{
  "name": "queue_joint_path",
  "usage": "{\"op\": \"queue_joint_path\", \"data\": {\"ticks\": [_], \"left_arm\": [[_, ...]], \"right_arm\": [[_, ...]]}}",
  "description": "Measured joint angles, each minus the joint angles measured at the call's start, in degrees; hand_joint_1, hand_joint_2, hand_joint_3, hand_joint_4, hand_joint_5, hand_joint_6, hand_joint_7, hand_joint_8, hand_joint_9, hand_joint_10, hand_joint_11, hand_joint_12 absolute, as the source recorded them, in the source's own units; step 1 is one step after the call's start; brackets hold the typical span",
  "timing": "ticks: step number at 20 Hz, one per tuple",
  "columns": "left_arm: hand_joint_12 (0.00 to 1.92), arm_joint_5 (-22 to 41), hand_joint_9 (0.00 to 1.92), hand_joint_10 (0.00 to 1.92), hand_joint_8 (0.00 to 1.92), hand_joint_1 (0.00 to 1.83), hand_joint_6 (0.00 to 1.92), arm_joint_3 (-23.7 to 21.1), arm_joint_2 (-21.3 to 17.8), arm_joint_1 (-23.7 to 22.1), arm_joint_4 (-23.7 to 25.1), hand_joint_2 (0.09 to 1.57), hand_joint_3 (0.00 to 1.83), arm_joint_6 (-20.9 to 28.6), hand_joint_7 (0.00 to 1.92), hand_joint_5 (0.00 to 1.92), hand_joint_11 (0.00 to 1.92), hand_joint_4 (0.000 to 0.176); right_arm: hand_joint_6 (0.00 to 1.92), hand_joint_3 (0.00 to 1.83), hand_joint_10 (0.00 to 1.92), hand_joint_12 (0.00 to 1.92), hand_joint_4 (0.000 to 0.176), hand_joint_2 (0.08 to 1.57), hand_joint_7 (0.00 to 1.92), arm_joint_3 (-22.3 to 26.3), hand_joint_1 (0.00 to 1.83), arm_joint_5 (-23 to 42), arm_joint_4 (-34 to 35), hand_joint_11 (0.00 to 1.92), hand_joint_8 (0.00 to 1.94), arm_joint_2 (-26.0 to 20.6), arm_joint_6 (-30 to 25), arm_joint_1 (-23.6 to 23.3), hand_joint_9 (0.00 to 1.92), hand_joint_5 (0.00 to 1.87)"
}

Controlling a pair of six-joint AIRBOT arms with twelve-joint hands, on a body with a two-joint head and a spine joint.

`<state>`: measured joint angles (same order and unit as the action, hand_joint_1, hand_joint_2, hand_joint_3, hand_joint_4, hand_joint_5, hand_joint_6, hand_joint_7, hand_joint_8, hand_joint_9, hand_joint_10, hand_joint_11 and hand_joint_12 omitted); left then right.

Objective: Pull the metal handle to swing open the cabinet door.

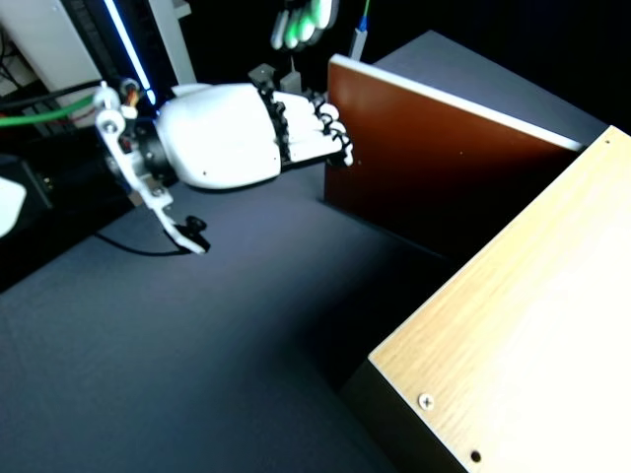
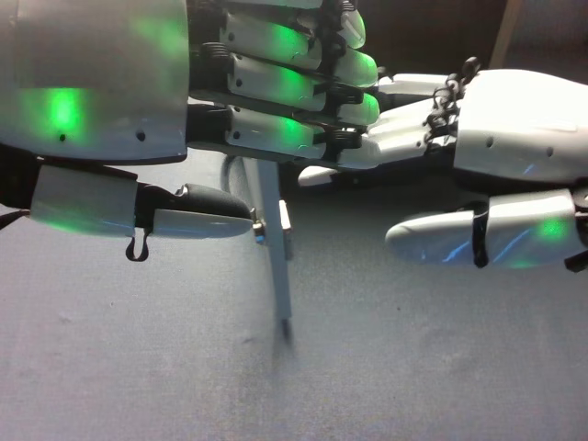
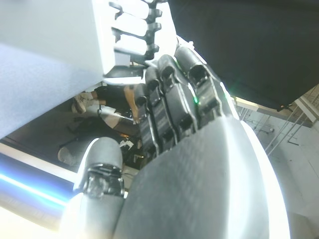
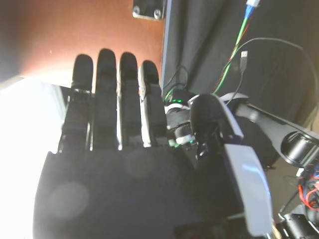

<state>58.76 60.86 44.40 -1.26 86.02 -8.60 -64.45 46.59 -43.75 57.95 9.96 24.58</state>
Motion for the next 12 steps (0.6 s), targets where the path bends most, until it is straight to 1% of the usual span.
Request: {"op": "queue_joint_path", "data": {"ticks": [5,6,11,12], "left_arm": [[0.83,0.0,0.42,0.00,0.00,0.00,0.00,0.0,0.0,0.0,0.0,1.57,0.05,0.0,0.44,0.42,0.06,0.000],[0.83,0.0,0.42,0.00,0.00,0.00,0.00,0.0,0.0,0.0,0.0,1.57,0.05,0.0,0.44,0.42,0.06,0.000],[0.83,0.0,0.43,0.00,0.00,0.00,0.00,0.0,0.0,0.0,0.0,1.57,0.05,0.0,0.45,0.43,0.07,0.000],[0.84,0.0,0.43,0.00,0.00,0.00,0.00,0.0,0.0,0.0,0.0,1.57,0.05,0.0,0.45,0.43,0.07,0.000]], "right_arm": [[0.00,0.06,0.00,0.98,0.000,1.57,0.42,0.0,0.00,0.0,-0.2,0.00,0.00,1.8,0.5,0.0,0.39,0.40],[0.00,0.07,0.01,0.93,0.000,1.57,0.41,0.0,0.00,-0.1,-0.2,0.00,0.00,2.4,0.5,0.0,0.37,0.39],[0.01,0.06,0.01,0.98,0.000,1.57,0.43,-1.7,0.00,-0.4,-0.2,0.00,0.00,5.1,0.6,0.0,0.39,0.41],[0.00,0.06,0.00,0.97,0.000,1.57,0.42,-2.1,0.00,-0.4,-0.3,0.00,0.00,5.7,0.6,0.0,0.39,0.40]]}}
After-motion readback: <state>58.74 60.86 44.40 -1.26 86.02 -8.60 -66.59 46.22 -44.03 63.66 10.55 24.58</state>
